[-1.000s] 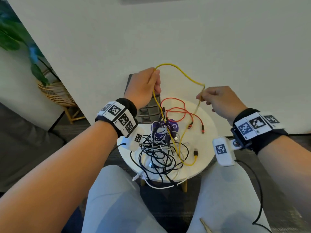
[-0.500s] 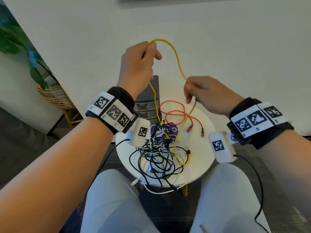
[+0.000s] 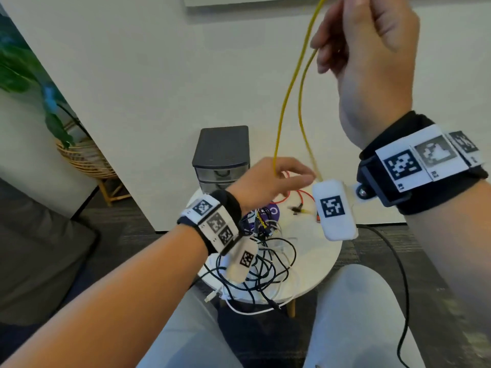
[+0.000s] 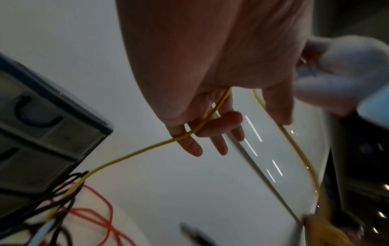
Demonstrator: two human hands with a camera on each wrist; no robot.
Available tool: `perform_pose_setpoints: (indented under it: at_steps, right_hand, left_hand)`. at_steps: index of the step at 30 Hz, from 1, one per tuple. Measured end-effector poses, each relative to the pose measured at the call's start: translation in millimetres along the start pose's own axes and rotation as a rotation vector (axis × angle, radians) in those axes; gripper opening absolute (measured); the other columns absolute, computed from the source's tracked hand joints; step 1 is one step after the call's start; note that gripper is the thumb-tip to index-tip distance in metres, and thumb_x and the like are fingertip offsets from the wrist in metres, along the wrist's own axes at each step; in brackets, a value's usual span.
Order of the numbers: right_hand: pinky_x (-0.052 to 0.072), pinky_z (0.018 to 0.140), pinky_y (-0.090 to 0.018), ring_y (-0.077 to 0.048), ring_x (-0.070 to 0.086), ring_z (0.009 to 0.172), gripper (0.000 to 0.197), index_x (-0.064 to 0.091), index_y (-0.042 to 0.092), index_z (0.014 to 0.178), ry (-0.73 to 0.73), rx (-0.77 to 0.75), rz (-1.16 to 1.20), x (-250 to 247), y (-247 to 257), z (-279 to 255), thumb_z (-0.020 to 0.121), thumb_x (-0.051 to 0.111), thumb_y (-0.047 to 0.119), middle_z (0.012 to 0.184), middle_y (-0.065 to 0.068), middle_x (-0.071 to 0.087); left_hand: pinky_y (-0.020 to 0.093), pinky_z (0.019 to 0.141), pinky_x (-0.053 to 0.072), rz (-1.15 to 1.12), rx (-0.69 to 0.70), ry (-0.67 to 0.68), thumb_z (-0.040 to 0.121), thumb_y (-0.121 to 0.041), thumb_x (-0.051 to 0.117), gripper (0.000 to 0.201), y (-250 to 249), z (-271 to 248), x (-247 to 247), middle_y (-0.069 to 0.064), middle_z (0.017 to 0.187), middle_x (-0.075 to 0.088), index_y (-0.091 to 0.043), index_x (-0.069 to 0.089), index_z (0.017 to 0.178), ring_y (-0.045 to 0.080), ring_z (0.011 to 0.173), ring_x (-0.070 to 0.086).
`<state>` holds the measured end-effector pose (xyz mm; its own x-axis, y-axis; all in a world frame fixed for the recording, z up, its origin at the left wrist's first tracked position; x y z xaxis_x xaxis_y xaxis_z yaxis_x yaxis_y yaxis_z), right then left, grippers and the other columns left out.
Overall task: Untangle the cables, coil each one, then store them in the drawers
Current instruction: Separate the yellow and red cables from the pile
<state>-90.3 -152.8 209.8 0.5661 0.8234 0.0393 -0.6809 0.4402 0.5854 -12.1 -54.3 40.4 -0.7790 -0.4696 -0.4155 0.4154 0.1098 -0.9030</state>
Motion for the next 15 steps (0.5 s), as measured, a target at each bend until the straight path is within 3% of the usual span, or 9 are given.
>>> perform_pose_setpoints:
  at_steps: [2,4,7,9,11,13,15]
  right_hand:
    - [0.043,0.063,-0.034,-0.024,0.056,0.065,0.030,0.058,0.011,0.080,-0.087,-0.027,0.059,-9,5,4,0.103,0.040,0.007,0.074,-0.009,0.062]
    - [0.044,0.065,-0.035,-0.025,0.057,0.065,0.034,0.060,0.016,0.073,-0.151,-0.035,0.099,-17,7,5,0.099,0.043,0.002,0.071,-0.006,0.063]
    - [0.045,0.067,-0.035,-0.026,0.057,0.066,0.036,0.061,0.016,0.070,-0.197,-0.020,0.167,-24,6,6,0.096,0.043,-0.002,0.070,-0.007,0.063]
    - [0.045,0.068,-0.037,-0.026,0.057,0.065,0.038,0.061,0.017,0.068,-0.229,-0.027,0.217,-28,5,7,0.094,0.043,-0.004,0.068,-0.008,0.061]
    - [0.046,0.069,-0.037,-0.026,0.056,0.064,0.034,0.057,0.015,0.068,-0.275,-0.038,0.246,-35,5,8,0.091,0.044,-0.006,0.065,-0.009,0.058]
    - [0.046,0.068,-0.036,-0.026,0.055,0.064,0.026,0.052,0.012,0.072,-0.332,-0.031,0.248,-44,5,9,0.090,0.045,-0.005,0.064,-0.007,0.057]
    - [0.045,0.066,-0.034,-0.025,0.056,0.066,0.020,0.052,0.011,0.077,-0.383,-0.013,0.207,-56,2,5,0.092,0.046,-0.002,0.067,-0.004,0.058]
  left_hand:
    - [0.056,0.095,0.053,0.005,-0.015,0.012,0.096,-0.029,0.068,0.025,10,2,9,-0.005,0.119,0.073,-0.014,0.075,0.114,0.032,0.102,0.067]
    - [0.058,0.102,0.047,-0.026,-0.011,-0.024,0.097,-0.030,0.066,0.024,11,4,10,-0.001,0.118,0.072,-0.015,0.071,0.115,0.027,0.108,0.067]
    - [0.052,0.103,0.050,-0.092,0.017,-0.054,0.097,-0.030,0.066,0.026,5,11,2,0.004,0.118,0.071,-0.019,0.058,0.119,0.025,0.108,0.068]
    - [0.037,0.095,0.054,0.030,0.013,0.086,0.096,-0.027,0.069,0.031,6,13,6,0.001,0.112,0.073,-0.023,0.052,0.122,0.019,0.099,0.069]
    - [0.024,0.082,0.052,0.280,0.022,0.237,0.099,-0.030,0.066,0.022,16,10,15,-0.005,0.104,0.072,-0.024,0.059,0.118,0.010,0.087,0.065]
    - [0.029,0.082,0.052,0.370,-0.001,0.234,0.104,-0.034,0.055,0.016,29,6,11,-0.010,0.098,0.070,-0.024,0.067,0.105,0.013,0.087,0.064]
    - [0.030,0.086,0.050,0.335,-0.074,0.104,0.109,-0.033,0.041,0.033,36,7,-8,-0.010,0.097,0.067,-0.020,0.068,0.098,0.010,0.087,0.061]
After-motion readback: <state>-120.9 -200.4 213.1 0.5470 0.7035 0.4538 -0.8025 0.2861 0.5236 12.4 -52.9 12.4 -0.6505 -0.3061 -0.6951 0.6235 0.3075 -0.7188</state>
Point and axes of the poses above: each hand's wrist, its own z-axis towards the middle knuckle, its own x-axis out of the palm, y = z × x, the point moved 6 cm from there along z, towards the middle knuckle
